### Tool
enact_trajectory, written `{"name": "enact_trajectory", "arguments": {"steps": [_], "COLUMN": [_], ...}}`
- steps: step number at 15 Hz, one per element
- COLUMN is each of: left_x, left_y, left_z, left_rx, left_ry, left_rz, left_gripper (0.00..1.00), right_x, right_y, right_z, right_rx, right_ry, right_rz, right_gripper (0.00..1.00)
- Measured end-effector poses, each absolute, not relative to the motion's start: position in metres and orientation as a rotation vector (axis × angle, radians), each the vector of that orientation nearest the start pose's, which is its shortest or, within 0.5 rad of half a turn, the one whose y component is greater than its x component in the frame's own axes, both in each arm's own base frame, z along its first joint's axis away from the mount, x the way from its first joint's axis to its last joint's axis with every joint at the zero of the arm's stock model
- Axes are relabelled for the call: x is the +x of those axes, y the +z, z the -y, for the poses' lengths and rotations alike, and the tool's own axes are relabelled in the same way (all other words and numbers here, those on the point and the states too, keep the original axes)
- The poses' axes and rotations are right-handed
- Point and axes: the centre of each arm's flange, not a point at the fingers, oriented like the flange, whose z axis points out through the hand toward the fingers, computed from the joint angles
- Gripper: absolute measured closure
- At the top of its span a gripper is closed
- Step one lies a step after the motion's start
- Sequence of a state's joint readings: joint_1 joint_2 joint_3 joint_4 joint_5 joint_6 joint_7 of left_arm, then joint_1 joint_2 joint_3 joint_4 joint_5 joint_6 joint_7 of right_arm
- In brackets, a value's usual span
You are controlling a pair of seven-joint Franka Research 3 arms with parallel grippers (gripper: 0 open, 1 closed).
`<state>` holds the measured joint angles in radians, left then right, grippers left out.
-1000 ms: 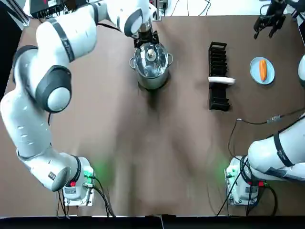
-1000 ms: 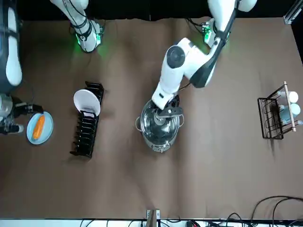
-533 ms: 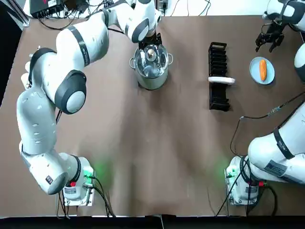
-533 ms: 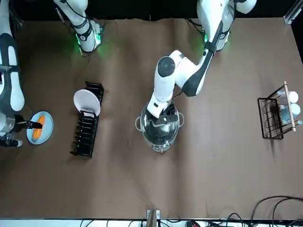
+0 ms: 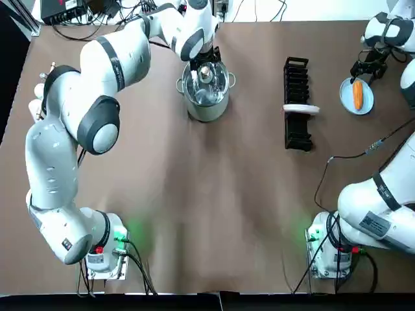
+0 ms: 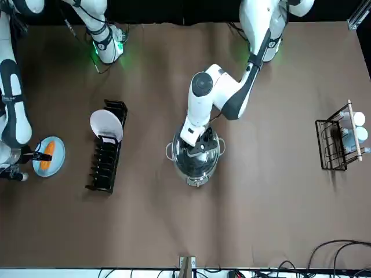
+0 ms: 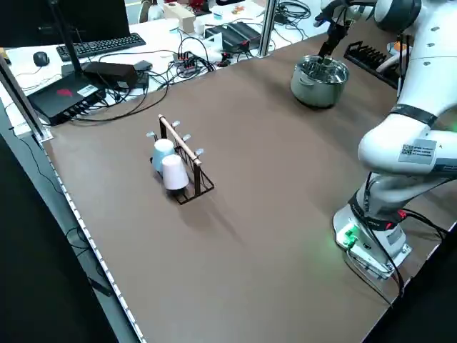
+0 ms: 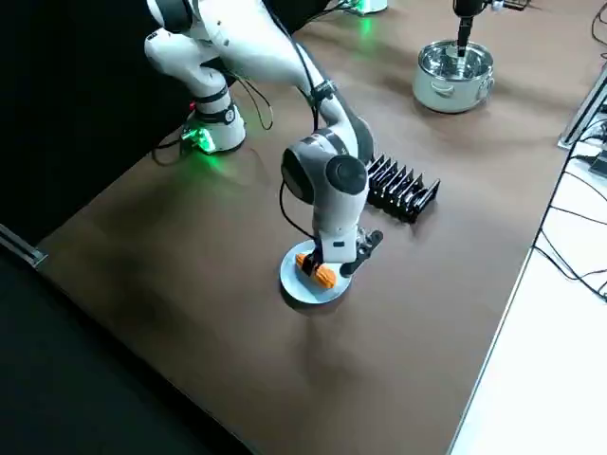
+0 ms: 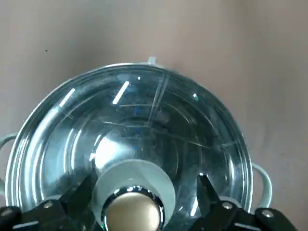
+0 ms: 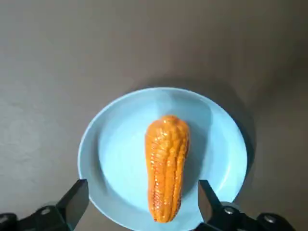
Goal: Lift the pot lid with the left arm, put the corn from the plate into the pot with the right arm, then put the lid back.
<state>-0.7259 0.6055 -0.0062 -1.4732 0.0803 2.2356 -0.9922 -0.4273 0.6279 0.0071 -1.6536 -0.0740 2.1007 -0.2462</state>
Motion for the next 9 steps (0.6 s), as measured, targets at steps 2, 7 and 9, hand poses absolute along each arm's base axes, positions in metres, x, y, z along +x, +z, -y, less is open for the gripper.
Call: {"name": "enact_trajectory", "arguments": {"steps": [2, 7, 9], "left_x": [0.539, 0.537, 0.537], "left_y": [0.338, 0.338, 0.339], "left_z": [0.488, 0.490, 0.490], "left_rx": [-3.193, -3.200, -3.199], "left_ry": [-0.235, -0.221, -0.219], "left_rz": [0.351, 0.366, 0.369], "left_gripper": [0.05, 0.12, 0.19], "right_x": [0.598, 0.584, 0.584], "right_y": [0.220, 0.193, 0.191], "right_z": [0.279, 0.281, 0.281], "right_rx": [-3.111, -3.101, -3.102], "right_ry": [0.305, 0.325, 0.321], "right_rz": [-0.212, -0.223, -0.220], "right_gripper": [0.00, 0.11, 0.12]}}
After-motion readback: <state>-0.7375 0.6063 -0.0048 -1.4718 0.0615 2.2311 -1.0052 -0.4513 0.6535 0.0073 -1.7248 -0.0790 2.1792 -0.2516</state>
